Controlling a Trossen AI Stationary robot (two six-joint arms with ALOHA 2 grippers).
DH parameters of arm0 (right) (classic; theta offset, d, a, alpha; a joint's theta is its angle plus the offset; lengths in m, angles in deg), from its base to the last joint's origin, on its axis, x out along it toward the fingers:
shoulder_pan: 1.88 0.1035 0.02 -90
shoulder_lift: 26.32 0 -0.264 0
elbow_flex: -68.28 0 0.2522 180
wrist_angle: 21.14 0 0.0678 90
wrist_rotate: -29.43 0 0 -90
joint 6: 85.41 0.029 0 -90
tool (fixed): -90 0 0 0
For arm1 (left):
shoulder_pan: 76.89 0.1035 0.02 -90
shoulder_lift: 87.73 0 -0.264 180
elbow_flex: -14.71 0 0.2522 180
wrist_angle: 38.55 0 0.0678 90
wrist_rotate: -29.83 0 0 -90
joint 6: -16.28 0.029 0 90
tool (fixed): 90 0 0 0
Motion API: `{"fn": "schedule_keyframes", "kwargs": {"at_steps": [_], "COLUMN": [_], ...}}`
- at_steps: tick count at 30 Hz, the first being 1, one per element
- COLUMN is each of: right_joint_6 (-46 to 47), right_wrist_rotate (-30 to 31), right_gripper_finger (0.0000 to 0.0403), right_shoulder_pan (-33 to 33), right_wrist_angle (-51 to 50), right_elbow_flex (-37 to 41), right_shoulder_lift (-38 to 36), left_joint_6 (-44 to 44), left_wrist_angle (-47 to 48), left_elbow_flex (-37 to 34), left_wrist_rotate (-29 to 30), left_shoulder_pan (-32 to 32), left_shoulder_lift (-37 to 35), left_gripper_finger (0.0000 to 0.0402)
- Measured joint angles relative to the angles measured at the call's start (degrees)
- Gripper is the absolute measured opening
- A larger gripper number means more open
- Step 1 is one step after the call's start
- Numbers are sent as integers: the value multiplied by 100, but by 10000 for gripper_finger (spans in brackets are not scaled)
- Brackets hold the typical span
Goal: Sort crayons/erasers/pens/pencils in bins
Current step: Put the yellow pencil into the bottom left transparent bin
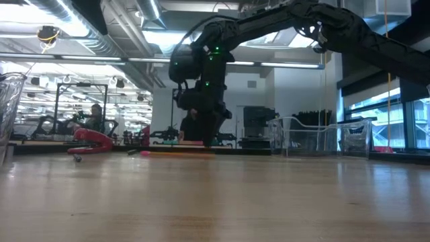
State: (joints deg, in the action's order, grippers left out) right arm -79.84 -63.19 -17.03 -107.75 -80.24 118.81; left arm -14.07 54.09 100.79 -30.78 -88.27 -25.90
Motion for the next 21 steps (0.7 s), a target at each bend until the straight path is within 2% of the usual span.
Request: {"fn": "schedule_keyframes", "kwargs": {"at_steps": [11, 16, 21], "right_joint_6": [-99, -198, -298], "right_wrist_rotate": [7, -35, -354], "right_gripper_finger": [3, 21, 39], "right_shoulder_pan": [117, 229, 284], "right_wrist_angle": [106, 434, 614], "right_elbow_flex": [75, 44, 44], "right_shoulder_lift": [-53, -53, -53], "left_joint_6": [-83, -90, -94], "left_wrist_angle": [-4, -4, -4], "left_elbow_flex": [0, 0, 0], "left_wrist_rotate": [-2, -2, -2], "left_shoulder_pan": [-2, -4, -4], "left_shoulder_lift": [0, 0, 0], "left_gripper_finger": [126, 126, 126]}}
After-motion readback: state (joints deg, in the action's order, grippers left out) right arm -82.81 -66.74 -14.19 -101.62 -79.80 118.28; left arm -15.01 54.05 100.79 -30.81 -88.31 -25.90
